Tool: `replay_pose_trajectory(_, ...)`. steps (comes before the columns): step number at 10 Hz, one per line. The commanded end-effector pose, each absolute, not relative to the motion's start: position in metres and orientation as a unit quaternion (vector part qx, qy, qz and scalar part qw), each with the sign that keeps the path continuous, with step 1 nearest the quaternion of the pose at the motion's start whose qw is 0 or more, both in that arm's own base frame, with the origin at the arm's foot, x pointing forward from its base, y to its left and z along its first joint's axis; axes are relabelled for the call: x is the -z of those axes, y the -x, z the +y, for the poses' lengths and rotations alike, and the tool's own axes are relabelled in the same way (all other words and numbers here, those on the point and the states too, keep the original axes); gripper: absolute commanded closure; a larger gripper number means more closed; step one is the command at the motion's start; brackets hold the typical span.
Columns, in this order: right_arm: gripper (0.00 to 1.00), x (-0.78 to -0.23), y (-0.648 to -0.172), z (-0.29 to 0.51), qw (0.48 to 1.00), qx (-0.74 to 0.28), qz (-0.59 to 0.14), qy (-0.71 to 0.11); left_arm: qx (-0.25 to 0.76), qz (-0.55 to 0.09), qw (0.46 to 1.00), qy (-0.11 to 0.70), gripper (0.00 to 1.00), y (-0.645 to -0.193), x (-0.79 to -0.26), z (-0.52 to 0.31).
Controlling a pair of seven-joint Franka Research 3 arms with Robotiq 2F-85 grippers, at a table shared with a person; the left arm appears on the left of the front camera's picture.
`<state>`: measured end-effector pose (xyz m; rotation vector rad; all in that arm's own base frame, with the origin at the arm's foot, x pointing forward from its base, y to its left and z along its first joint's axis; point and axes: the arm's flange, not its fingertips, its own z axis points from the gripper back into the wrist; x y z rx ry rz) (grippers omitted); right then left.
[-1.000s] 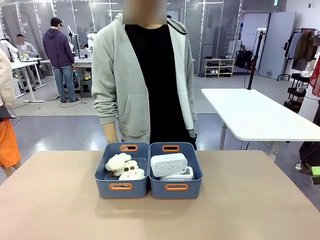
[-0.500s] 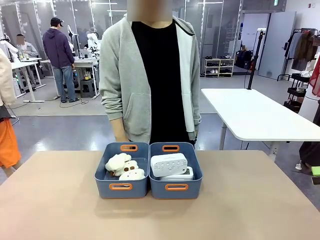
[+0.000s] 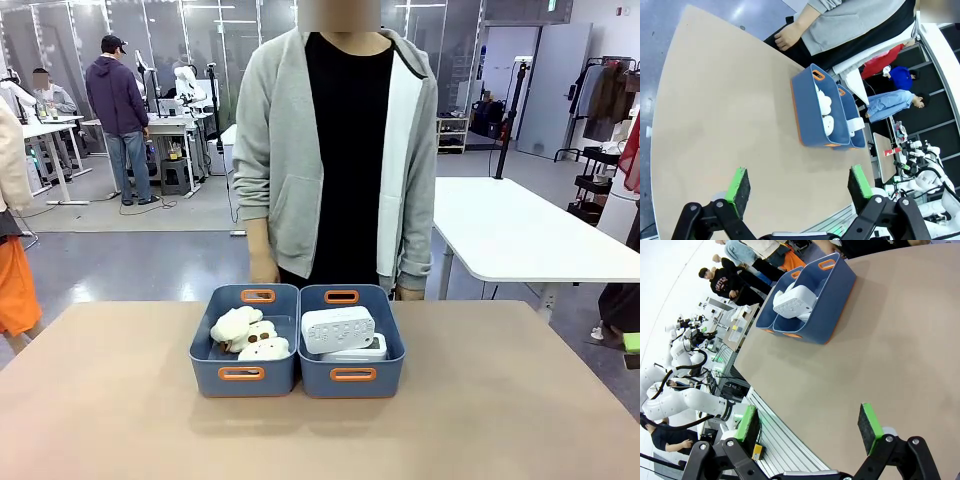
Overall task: Sort the digital clocks into the basket.
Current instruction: Pick up the Digital clock from the table and place it into the empty Plastic storage basket.
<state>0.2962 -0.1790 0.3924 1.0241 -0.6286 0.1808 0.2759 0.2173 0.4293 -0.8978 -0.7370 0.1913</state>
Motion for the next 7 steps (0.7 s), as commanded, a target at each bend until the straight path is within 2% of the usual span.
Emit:
replay_pose_trajectory(1,0.00,-0.3944,-0.2967,-0.1782,0.818,-0.086,-0.302,-0.481,-0.085,-0.356,0.826,0.430,0.00,-0.2759,-0.4319,0.2171)
replay_pose_trajectory(7,0.00,-0.3944,-0.2967,-0.1782,0.818,-0.086,-0.302,-0.481,-0.085,-0.356,0.826,0.430,0.00,-0.2759,-0.4319,0.2171)
